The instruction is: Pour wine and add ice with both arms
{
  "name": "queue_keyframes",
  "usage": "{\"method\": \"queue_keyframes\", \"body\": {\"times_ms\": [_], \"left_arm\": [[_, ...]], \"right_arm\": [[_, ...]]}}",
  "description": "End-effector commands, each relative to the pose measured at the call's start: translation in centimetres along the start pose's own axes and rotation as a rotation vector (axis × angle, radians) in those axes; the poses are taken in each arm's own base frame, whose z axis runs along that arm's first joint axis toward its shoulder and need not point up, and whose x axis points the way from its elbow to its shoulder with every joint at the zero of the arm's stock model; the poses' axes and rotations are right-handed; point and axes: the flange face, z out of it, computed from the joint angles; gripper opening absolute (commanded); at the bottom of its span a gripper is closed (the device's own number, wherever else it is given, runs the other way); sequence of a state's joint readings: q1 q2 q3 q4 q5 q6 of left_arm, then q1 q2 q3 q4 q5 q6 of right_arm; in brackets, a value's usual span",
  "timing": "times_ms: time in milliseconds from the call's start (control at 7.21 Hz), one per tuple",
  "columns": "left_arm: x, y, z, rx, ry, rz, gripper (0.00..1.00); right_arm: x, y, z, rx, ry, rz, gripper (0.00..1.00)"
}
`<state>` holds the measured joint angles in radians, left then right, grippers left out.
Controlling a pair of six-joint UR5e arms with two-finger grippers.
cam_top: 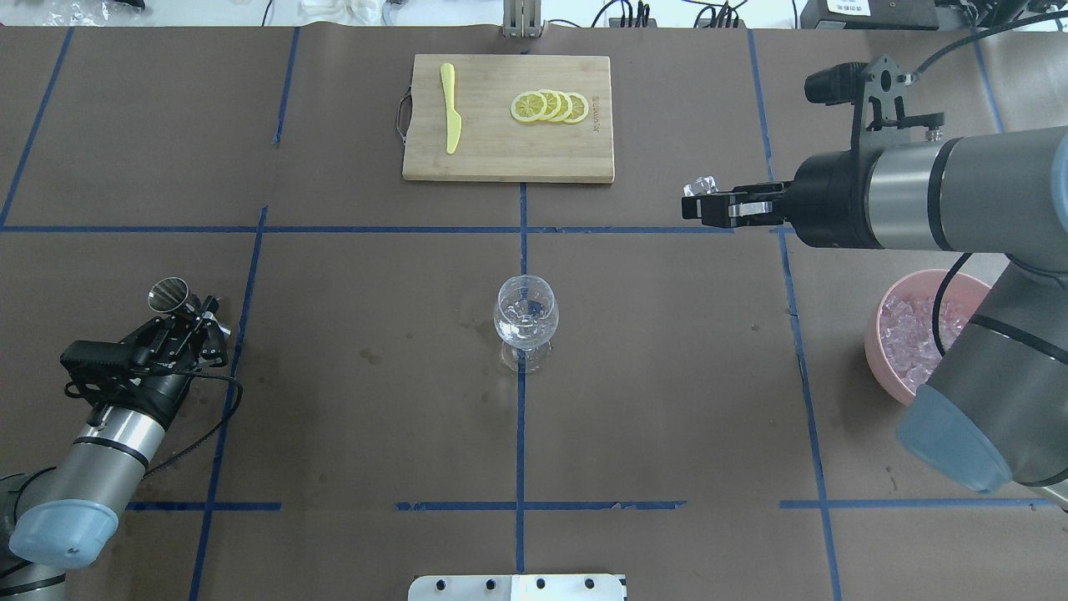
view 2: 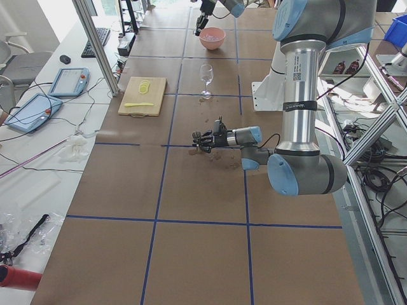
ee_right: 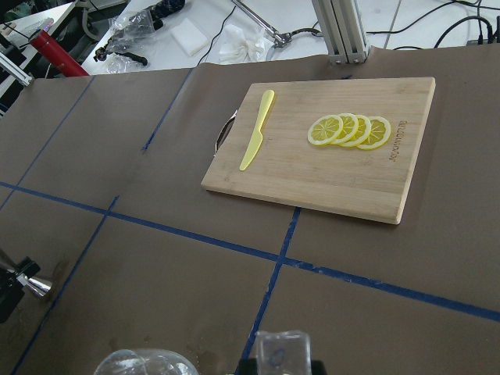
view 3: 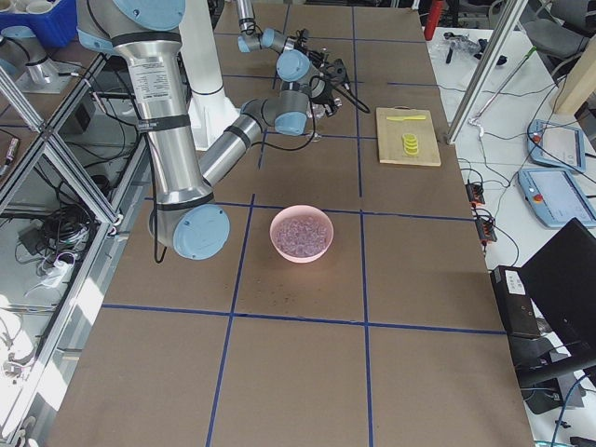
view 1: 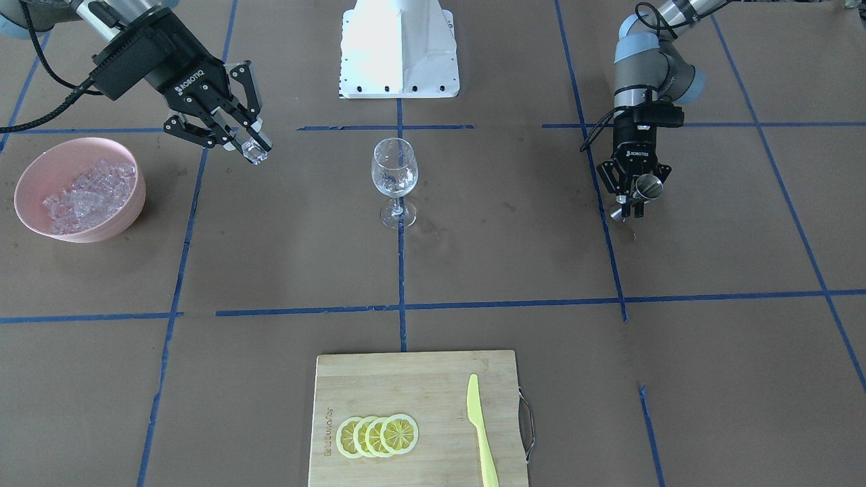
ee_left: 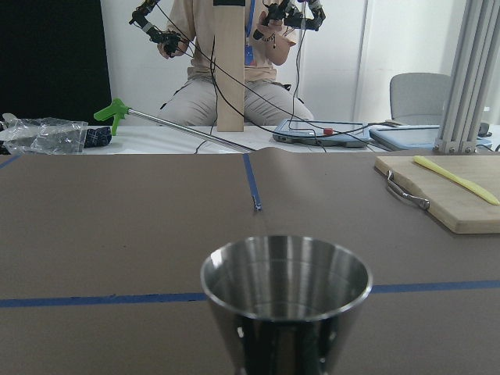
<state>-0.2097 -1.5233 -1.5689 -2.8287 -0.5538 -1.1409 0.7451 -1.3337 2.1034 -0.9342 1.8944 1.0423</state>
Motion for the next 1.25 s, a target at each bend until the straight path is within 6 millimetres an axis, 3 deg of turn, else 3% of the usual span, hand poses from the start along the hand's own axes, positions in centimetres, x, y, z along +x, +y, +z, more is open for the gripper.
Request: {"method": "queue_keyframes", "body": {"times_ms": [0, 139, 416, 693, 971, 1109], "left_arm": [[0.0, 0.1, 0.0, -0.001, 0.000, 0.005, 0.36], [0.0, 0.0, 0.0, 0.000, 0.000, 0.010, 0.41], [0.1, -0.1, 0.0, 0.000, 0.002, 0.012, 0.64], [0.4, -0.3, -0.1, -0.004, 0.009, 0.056, 0.99], [1.0, -1.2, -0.7, -0.064, 0.056, 0.036, 1.00], [0.2, -1.0, -1.0, -0.083, 0.055, 0.050, 1.00]], "right_arm": [[-0.6, 0.1, 0.4, 0.001, -0.007, -0.008, 0.00], [-1.1, 0.2, 0.6, 0.000, -0.016, -0.013, 0.00], [-1.9, -0.2, 1.6, -0.003, -0.027, -0.017, 0.00], [-3.3, -0.1, 2.6, 0.010, -0.037, -0.025, 0.00], [-5.6, -0.6, 3.6, 0.006, -0.004, -0.021, 0.00], [-6.6, -0.9, 4.0, 0.006, 0.008, -0.021, 0.00]]}}
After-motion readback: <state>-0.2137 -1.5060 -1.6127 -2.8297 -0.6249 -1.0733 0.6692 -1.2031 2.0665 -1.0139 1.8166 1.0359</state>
